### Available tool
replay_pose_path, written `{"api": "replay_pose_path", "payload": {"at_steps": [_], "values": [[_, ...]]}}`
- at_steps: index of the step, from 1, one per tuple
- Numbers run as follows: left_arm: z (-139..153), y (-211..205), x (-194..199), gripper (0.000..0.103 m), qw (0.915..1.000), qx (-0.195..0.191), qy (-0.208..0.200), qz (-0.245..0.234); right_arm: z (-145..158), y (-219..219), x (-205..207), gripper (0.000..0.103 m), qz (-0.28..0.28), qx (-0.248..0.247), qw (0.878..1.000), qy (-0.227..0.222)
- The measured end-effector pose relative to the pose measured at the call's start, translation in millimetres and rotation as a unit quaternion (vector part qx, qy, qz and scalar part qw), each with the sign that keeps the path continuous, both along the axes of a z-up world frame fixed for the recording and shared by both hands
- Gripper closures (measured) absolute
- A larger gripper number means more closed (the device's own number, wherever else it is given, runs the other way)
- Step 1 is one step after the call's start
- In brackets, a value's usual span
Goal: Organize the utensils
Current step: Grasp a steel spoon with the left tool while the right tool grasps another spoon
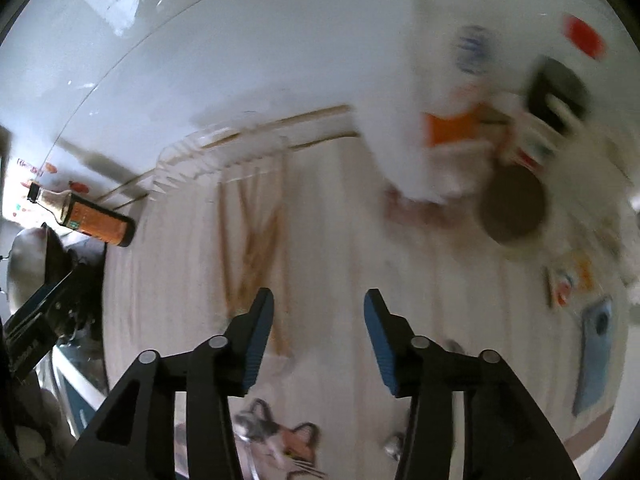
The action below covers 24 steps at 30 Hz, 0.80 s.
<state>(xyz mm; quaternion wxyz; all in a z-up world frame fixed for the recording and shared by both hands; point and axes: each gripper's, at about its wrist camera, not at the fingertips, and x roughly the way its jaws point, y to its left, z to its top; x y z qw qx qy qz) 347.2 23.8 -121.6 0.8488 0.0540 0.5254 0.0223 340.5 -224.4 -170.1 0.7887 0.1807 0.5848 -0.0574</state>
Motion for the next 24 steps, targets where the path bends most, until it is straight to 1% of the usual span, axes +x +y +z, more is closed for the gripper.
{"api": "replay_pose_path", "payload": {"at_steps": [2,5,9,12,15,16,17,19,20,22,23,24], "values": [[-14,-1,-14,0.000,0.9999,0.003,0.014,-0.007,-1,-8,-24,0.049,-0.015,-0.009,1.000,-0.008],[-40,-3,-43,0.000,0.9984,-0.003,0.053,-0.017,-7,-18,-59,0.049,-0.034,-0.015,0.999,-0.004],[-80,-7,-81,0.001,0.9928,-0.007,0.118,-0.022,-20,-32,-107,0.049,-0.053,0.002,0.999,0.014],[-104,-15,-105,0.001,0.9878,-0.008,0.151,-0.036,-39,-27,-141,0.050,-0.047,0.010,0.998,0.040],[-129,-22,-120,0.010,0.9817,-0.016,0.183,-0.049,-62,-25,-166,0.065,-0.034,0.021,0.997,0.073],[-137,-26,-122,0.015,0.9799,-0.018,0.192,-0.053,-73,-22,-174,0.066,-0.030,0.024,0.996,0.085],[-142,-28,-124,0.019,0.9785,-0.019,0.198,-0.056,-81,-19,-178,0.066,-0.027,0.025,0.995,0.093],[-153,-34,-124,0.032,0.9759,-0.020,0.209,-0.058,-93,-13,-183,0.068,-0.020,0.023,0.994,0.104],[-157,-36,-123,0.035,0.9752,-0.020,0.212,-0.058,-99,-10,-185,0.069,-0.014,0.022,0.994,0.110],[-162,-38,-122,0.049,0.9751,-0.015,0.214,-0.058,-108,-2,-187,0.069,-0.001,0.012,0.993,0.117],[-161,-38,-121,0.050,0.9761,-0.018,0.209,-0.057,-111,0,-188,0.069,0.002,0.005,0.993,0.119],[-160,-38,-120,0.056,0.9762,-0.023,0.208,-0.058,-113,2,-189,0.069,0.006,-0.001,0.993,0.122]]}}
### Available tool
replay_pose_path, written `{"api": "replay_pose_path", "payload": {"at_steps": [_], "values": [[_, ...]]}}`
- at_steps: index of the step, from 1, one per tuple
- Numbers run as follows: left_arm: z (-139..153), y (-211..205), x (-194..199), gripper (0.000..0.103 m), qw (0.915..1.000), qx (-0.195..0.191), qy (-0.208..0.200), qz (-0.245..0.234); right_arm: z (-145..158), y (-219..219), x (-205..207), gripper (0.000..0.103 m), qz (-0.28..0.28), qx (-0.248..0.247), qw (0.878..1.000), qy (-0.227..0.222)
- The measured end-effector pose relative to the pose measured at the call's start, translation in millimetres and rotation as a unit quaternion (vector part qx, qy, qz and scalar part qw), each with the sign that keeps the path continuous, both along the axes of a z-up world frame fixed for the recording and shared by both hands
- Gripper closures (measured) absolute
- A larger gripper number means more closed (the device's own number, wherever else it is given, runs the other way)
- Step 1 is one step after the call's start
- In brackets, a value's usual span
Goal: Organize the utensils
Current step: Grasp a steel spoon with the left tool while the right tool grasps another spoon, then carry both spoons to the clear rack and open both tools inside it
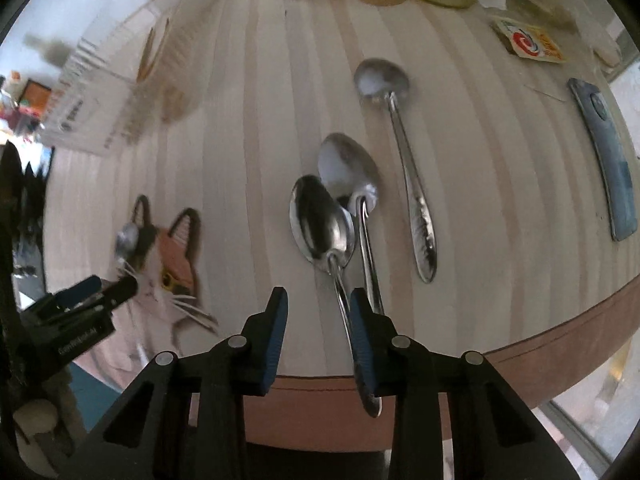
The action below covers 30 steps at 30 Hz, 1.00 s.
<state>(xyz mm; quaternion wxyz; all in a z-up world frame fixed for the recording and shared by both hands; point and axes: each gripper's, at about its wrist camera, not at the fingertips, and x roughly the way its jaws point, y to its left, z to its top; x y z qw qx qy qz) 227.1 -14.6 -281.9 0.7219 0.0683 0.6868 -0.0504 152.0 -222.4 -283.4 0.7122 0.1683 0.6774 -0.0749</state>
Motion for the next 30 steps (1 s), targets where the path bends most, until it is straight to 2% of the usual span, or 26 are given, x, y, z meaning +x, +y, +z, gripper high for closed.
{"api": "replay_pose_path", "payload": {"at_steps": [1,3,5,7,10,15,27,29,30], "values": [[0,0,0,0.061,1.0000,-0.007,0.001,0.000,-4,1,-1,0.069,0.006,-0.007,1.000,0.004],[-3,-1,-2,0.064,0.9999,-0.011,0.001,0.001,-12,2,-2,0.070,0.011,-0.020,1.000,0.014],[-3,-1,-3,0.064,0.9999,-0.012,-0.001,0.003,-12,5,-4,0.077,0.025,-0.044,0.999,0.014],[-2,0,-3,0.063,0.9999,-0.013,-0.001,0.004,-13,9,-4,0.090,0.034,-0.064,0.997,0.019],[-1,3,-4,0.063,0.9999,-0.013,-0.002,0.004,-14,15,-9,0.096,0.040,-0.088,0.995,0.020],[-2,3,-5,0.061,0.9999,-0.013,-0.004,0.002,-14,40,-16,0.096,0.062,-0.086,0.994,0.020],[-3,2,-5,0.061,0.9999,-0.012,-0.006,0.000,-13,45,-15,0.095,0.062,-0.101,0.992,0.031],[-3,2,-5,0.065,0.9998,-0.016,-0.006,-0.005,-14,44,-11,0.095,0.065,-0.105,0.992,0.032],[-1,0,-6,0.076,0.9998,-0.017,-0.009,-0.011,-15,47,-8,0.095,0.066,-0.106,0.992,0.033]]}}
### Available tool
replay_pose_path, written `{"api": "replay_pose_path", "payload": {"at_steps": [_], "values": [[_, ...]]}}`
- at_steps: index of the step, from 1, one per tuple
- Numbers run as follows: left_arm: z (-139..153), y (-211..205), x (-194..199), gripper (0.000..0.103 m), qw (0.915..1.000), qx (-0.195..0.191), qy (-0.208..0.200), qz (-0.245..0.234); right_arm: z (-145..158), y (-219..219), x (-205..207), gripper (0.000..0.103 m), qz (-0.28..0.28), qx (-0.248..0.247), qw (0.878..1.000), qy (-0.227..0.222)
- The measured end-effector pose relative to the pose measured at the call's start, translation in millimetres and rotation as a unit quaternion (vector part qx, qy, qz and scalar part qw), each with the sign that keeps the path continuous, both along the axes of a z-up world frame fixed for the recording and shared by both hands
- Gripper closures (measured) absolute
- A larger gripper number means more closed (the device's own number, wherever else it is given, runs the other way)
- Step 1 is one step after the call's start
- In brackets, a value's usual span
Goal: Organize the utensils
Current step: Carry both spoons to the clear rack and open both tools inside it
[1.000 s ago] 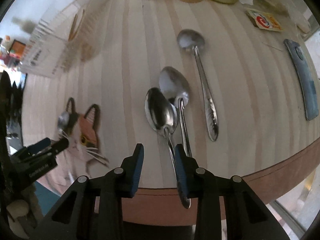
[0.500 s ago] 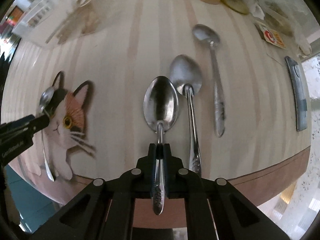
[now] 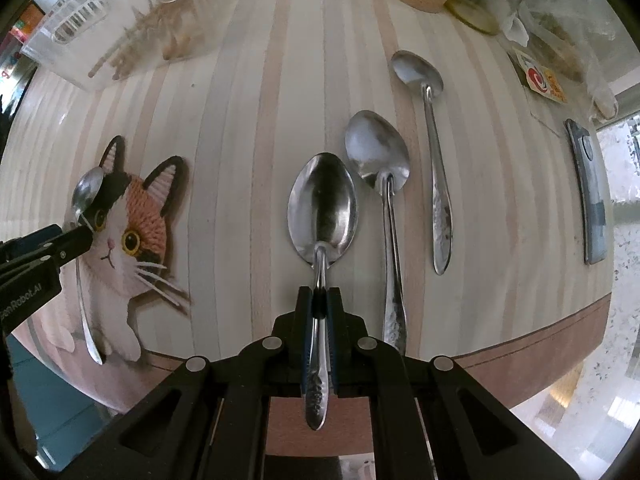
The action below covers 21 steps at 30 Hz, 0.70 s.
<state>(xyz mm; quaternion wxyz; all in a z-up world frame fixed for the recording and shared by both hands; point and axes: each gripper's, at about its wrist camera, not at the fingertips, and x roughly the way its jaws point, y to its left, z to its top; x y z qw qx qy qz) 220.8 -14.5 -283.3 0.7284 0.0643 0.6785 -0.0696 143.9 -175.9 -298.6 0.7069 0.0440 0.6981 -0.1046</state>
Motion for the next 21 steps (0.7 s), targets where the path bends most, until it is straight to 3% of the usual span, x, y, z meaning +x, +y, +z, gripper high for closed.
{"api": "replay_pose_path", "payload": {"at_steps": [1,6,11,14,21], "values": [[1,-2,0,0.101,1.0000,0.001,-0.002,-0.005,0,1,0,0.096,0.001,-0.003,1.000,-0.001],[1,-6,-3,0.101,0.9998,0.011,-0.003,-0.016,0,9,-4,0.096,-0.004,-0.011,1.000,-0.014],[6,1,-7,0.101,0.9999,0.007,-0.009,-0.010,8,4,-8,0.098,-0.022,0.016,0.999,-0.026],[14,6,-7,0.101,0.9999,0.001,-0.016,-0.005,18,5,-8,0.103,-0.021,0.024,0.999,-0.037],[39,23,-7,0.101,0.9990,-0.010,-0.043,0.005,39,-6,-7,0.103,-0.050,0.060,0.995,-0.062]]}}
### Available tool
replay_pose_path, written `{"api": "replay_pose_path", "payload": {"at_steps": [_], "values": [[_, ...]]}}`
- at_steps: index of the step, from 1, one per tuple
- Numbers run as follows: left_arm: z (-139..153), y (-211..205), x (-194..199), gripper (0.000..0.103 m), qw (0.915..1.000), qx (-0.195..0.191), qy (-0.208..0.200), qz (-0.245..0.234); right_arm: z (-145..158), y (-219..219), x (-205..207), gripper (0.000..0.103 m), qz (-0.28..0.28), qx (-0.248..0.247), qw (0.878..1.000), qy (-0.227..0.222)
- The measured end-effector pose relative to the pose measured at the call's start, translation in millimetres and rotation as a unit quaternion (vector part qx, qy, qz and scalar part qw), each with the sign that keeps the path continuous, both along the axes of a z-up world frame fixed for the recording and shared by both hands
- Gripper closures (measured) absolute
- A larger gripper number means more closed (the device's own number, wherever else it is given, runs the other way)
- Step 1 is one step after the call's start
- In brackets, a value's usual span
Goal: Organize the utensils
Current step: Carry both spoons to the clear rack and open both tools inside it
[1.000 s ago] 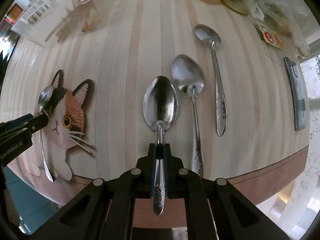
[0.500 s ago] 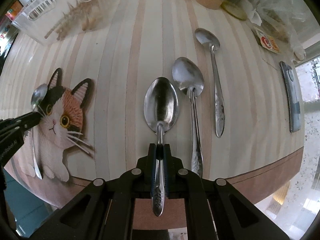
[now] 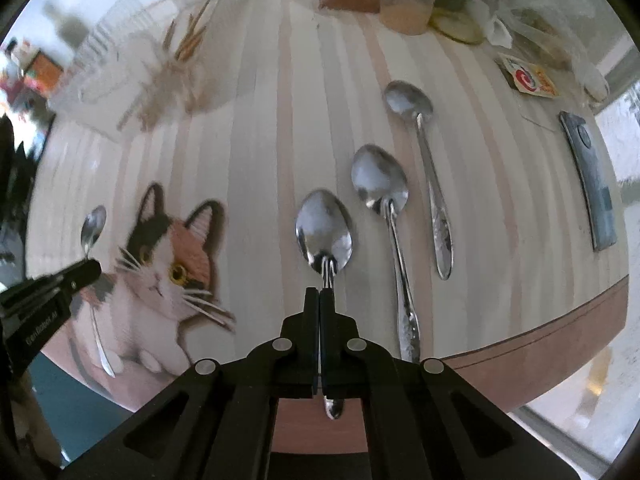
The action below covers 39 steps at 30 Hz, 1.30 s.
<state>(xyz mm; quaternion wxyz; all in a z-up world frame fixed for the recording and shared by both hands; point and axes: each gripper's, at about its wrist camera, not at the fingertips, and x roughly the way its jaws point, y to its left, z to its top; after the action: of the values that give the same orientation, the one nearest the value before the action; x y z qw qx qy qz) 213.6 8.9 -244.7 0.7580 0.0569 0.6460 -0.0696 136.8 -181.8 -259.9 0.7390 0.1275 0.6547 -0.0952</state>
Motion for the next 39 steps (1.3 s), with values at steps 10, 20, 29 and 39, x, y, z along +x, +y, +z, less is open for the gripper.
{"api": "replay_pose_path", "payload": {"at_steps": [10,20,29,39], "values": [[-9,7,1,0.101,0.9998,0.020,0.003,0.009,-13,-27,19,0.057,-0.014,0.040,0.999,0.025],[-17,8,-1,0.101,0.9996,0.021,0.005,0.017,-25,-3,29,0.097,0.020,-0.055,0.997,0.041],[14,17,-5,0.101,0.9993,0.009,-0.025,0.027,2,-7,18,0.101,0.013,-0.040,0.999,0.011],[94,19,7,0.101,0.9941,-0.036,-0.098,0.032,72,-2,25,0.101,0.008,-0.006,0.998,-0.065]]}}
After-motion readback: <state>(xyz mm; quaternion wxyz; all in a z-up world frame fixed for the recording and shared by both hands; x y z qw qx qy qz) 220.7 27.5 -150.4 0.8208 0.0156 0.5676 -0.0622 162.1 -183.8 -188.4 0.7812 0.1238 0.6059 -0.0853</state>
